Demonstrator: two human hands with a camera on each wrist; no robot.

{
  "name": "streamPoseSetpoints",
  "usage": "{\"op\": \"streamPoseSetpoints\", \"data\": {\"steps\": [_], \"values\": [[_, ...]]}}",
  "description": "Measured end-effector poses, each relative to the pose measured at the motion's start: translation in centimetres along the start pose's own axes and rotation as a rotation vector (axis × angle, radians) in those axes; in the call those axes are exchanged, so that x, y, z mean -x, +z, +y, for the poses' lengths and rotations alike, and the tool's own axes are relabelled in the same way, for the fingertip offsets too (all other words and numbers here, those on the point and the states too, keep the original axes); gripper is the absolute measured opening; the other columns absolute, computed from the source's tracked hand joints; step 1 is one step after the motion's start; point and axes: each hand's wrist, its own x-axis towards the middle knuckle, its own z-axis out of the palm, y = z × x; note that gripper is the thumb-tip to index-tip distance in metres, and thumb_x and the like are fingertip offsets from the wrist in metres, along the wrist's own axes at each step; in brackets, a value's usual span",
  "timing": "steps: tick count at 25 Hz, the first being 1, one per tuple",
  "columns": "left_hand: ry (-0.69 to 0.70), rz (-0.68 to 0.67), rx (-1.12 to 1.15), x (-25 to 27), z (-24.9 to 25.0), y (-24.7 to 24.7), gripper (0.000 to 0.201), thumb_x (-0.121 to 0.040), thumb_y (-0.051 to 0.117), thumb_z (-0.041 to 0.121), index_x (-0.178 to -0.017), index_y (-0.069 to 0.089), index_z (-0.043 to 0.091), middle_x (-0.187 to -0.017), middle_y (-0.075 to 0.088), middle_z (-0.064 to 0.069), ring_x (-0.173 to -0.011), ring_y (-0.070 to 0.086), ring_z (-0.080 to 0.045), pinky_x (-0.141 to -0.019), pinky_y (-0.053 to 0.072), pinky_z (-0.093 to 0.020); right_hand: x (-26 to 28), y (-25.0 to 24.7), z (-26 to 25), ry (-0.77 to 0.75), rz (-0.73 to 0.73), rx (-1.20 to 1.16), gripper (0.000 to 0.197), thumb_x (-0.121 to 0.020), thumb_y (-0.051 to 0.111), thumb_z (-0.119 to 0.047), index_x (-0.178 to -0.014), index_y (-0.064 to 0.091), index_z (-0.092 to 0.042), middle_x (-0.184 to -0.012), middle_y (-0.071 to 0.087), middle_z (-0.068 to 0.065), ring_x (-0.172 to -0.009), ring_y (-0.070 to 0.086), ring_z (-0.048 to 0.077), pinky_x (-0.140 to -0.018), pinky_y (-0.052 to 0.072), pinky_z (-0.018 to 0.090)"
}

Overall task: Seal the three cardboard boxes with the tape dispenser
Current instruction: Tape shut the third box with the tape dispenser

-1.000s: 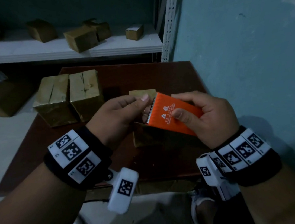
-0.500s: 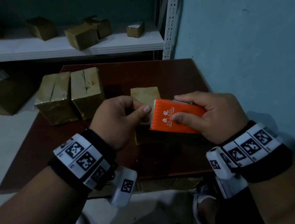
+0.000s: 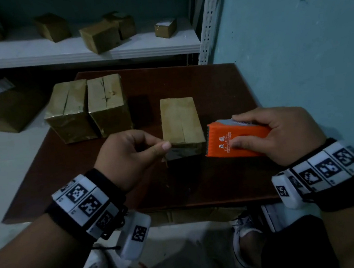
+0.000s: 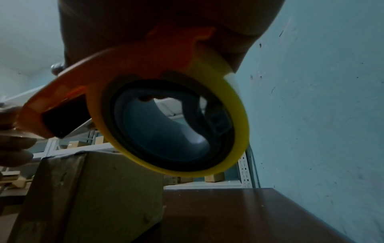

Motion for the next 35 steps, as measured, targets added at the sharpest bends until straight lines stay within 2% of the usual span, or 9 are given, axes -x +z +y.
{"op": "streamPoseSetpoints", "data": {"steps": [6, 12, 16, 18, 20, 23, 26, 29, 35], "values": [[-0.003, 0.048, -0.215, -0.6, 0.1, 0.6, 0.015, -0.085, 0.079, 0.046, -0.074, 0.069, 0.041, -0.076, 0.072, 0.021, -0.08, 0.066, 0.012, -0.06, 0.047, -0.008, 0.0, 0.4, -0.3, 0.046, -0.009, 0.06, 0.072, -0.069, 0.065, -0.083, -0.123, 0.075, -0.037, -0.109, 0.078, -0.008, -0.092, 0.074, 0.017, -0.085, 0.061, 0.043], [0.041, 0.086, -0.415, -1.0, -0.4, 1.2, 0.018, -0.089, 0.069, 0.055, -0.088, 0.071, 0.037, -0.083, 0.069, 0.016, -0.079, 0.065, -0.002, -0.07, 0.06, -0.033, -0.4, 1.5, -0.3, 0.1, -0.03, 0.112, 0.079, -0.067, 0.057, -0.088, -0.123, 0.075, -0.036, -0.103, 0.079, -0.005, -0.088, 0.074, 0.021, -0.081, 0.06, 0.041], [0.035, 0.082, -0.656, -1.6, -0.3, 0.8, 0.037, -0.087, 0.059, 0.07, -0.088, 0.062, 0.032, -0.071, 0.061, 0.012, -0.065, 0.059, -0.006, -0.055, 0.054, -0.031, -0.5, 1.9, -0.2, 0.103, -0.048, 0.144, 0.081, -0.068, 0.053, -0.091, -0.125, 0.074, -0.036, -0.106, 0.078, -0.006, -0.089, 0.073, 0.019, -0.081, 0.058, 0.037], [0.033, 0.083, -0.695, -2.0, 0.0, 0.1, 0.044, -0.081, 0.065, 0.073, -0.089, 0.054, 0.031, -0.074, 0.059, 0.01, -0.067, 0.059, -0.01, -0.055, 0.05, -0.031, -0.5, 2.0, -0.1, 0.102, -0.046, 0.141, 0.079, -0.07, 0.055, -0.089, -0.125, 0.073, -0.036, -0.106, 0.078, -0.006, -0.089, 0.073, 0.02, -0.081, 0.058, 0.038], [0.164, 0.1, -0.64, -2.8, 0.4, -0.4, 0.054, -0.072, 0.071, 0.075, -0.094, 0.055, 0.028, -0.085, 0.059, 0.007, -0.079, 0.059, -0.016, -0.065, 0.051, -0.035, -0.5, 2.2, 0.1, 0.098, -0.048, 0.135, 0.079, -0.071, 0.055, -0.089, -0.126, 0.073, -0.036, -0.107, 0.078, -0.005, -0.089, 0.072, 0.02, -0.082, 0.058, 0.04], [0.353, 0.008, -0.62, -5.1, 0.6, 0.1, 0.087, -0.064, 0.061, 0.092, -0.118, 0.063, 0.024, -0.121, 0.064, 0.0, -0.116, 0.059, -0.024, -0.097, 0.052, -0.049, -0.6, 2.3, 0.6, 0.09, -0.066, 0.138, 0.078, -0.073, 0.054, -0.089, -0.129, 0.071, -0.036, -0.111, 0.077, -0.006, -0.091, 0.072, 0.02, -0.084, 0.057, 0.039], [0.382, -0.218, -0.605, -7.4, 0.8, 1.6, 0.115, -0.064, 0.053, 0.097, -0.153, 0.046, 0.025, -0.165, 0.04, 0.002, -0.158, 0.023, -0.02, -0.127, 0.024, -0.057, -0.7, 2.5, 1.3, 0.057, -0.063, 0.155, 0.077, -0.079, 0.051, -0.091, -0.13, 0.071, -0.036, -0.114, 0.077, -0.006, -0.093, 0.072, 0.021, -0.085, 0.054, 0.037], [0.374, -0.357, -0.552, -8.7, 0.2, 3.1, 0.114, -0.07, 0.056, 0.089, -0.163, 0.03, 0.028, -0.172, 0.023, 0.004, -0.161, 0.004, -0.016, -0.131, 0.006, -0.052, -0.8, 2.5, 1.6, 0.012, -0.037, 0.16, 0.074, -0.08, 0.051, -0.085, -0.126, 0.073, -0.032, -0.11, 0.078, -0.005, -0.09, 0.072, 0.021, -0.082, 0.047, 0.032], [0.384, -0.399, -0.583, -9.3, -0.3, 4.1, 0.099, -0.078, 0.054, 0.086, -0.157, 0.043, 0.027, -0.17, 0.028, 0.003, -0.16, 0.011, -0.019, -0.131, 0.003, -0.053, -1.3, 2.1, 1.8, 0.01, -0.097, 0.16, 0.078, -0.078, 0.049, -0.089, -0.131, 0.07, -0.036, -0.116, 0.077, -0.008, -0.094, 0.069, 0.018, -0.085, 0.04, 0.03]]}}
